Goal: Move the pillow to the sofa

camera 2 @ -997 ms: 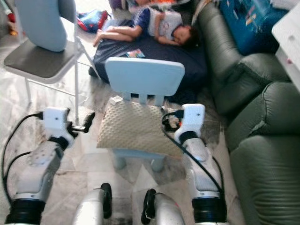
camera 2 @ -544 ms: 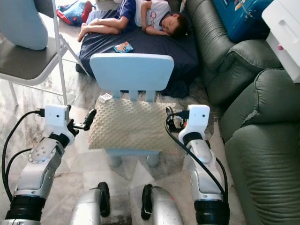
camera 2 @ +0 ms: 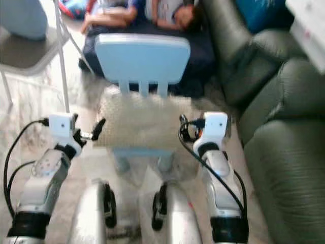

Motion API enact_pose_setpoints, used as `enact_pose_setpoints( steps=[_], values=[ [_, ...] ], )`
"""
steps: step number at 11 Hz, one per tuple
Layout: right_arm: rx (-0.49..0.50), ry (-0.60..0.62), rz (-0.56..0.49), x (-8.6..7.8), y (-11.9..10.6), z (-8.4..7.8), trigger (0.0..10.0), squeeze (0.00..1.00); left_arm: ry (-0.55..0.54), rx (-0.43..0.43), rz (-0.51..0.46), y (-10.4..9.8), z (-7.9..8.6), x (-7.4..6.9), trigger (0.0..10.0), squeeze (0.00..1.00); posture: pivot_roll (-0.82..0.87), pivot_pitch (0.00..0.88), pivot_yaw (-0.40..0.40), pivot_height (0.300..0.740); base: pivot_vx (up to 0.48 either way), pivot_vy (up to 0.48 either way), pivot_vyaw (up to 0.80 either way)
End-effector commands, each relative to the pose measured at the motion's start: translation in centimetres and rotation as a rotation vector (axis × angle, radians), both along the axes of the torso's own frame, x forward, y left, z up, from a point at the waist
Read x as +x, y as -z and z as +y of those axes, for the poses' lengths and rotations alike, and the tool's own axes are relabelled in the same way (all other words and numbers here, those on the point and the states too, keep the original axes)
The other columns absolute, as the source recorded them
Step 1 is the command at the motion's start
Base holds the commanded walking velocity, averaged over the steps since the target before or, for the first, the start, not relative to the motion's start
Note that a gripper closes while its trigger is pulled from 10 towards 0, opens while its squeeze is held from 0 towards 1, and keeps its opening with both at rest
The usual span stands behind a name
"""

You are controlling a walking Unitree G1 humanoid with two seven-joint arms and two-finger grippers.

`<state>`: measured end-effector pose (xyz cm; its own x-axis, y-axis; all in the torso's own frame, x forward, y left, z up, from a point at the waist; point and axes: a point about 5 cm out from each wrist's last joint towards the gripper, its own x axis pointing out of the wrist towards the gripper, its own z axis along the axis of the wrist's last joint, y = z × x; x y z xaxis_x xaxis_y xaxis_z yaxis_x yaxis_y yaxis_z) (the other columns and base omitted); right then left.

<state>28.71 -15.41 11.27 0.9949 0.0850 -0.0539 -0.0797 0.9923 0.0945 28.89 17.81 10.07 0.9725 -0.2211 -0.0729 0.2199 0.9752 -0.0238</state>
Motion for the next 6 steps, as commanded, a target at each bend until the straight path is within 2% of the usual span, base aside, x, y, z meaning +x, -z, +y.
enact_pose_setpoints(
  steps=[1, 6],
  values=[
    [-0.002, 0.004, 0.014, -0.14, 0.32, -0.19, 10.0, 0.00, 0.002, 0.001, 0.013, 0.25, 0.29, -0.24, 10.0, 0.00, -0.02, 0.289, -0.078, 0.620, 0.000, 0.000, 0.00],
    [-0.012, -0.013, 0.017, -0.01, 0.40, -0.07, 10.0, 0.00, -0.012, 0.003, 0.002, 0.16, 0.17, -0.18, 10.0, 0.00, -0.03, 0.296, -0.079, 0.620, 0.000, 0.000, 0.00]
  ],
)
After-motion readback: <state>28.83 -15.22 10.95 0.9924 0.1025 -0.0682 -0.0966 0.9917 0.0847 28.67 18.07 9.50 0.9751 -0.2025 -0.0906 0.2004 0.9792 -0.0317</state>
